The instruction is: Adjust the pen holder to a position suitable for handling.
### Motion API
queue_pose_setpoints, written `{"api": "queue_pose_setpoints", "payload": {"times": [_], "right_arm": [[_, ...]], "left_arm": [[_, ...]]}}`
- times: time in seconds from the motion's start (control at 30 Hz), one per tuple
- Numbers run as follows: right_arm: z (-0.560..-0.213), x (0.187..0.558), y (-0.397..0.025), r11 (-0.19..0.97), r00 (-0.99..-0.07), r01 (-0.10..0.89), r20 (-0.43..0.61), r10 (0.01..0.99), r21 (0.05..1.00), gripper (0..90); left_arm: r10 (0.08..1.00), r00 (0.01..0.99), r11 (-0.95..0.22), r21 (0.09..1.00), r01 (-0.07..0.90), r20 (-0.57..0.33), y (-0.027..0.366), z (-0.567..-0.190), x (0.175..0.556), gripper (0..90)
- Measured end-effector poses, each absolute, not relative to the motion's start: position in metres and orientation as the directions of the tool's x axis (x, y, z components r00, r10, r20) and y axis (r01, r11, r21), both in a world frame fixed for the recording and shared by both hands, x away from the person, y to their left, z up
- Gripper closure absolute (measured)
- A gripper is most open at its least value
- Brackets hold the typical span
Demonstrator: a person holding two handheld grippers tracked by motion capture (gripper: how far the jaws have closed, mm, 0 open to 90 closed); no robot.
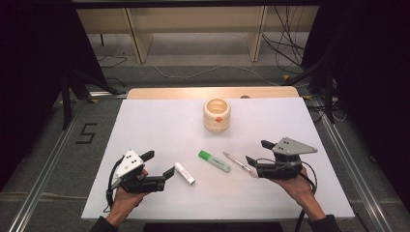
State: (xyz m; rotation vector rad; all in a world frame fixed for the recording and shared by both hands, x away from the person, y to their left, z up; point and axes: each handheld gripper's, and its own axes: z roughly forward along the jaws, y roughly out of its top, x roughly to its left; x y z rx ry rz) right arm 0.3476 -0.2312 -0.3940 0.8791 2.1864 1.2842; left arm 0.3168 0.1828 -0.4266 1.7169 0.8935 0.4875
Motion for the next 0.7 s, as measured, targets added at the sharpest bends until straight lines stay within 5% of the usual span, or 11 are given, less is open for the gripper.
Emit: {"api": "queue_pose_setpoints", "payload": {"times": [0.7], "right_arm": [[-0.364,0.439,-0.162,0.532,-0.755,0.329,-0.122,0.645,0.78,32.1]], "left_arm": [[0.769,0.628,-0.119,0.939,0.324,-0.119,0.184,-0.426,0.317,6.8]]}}
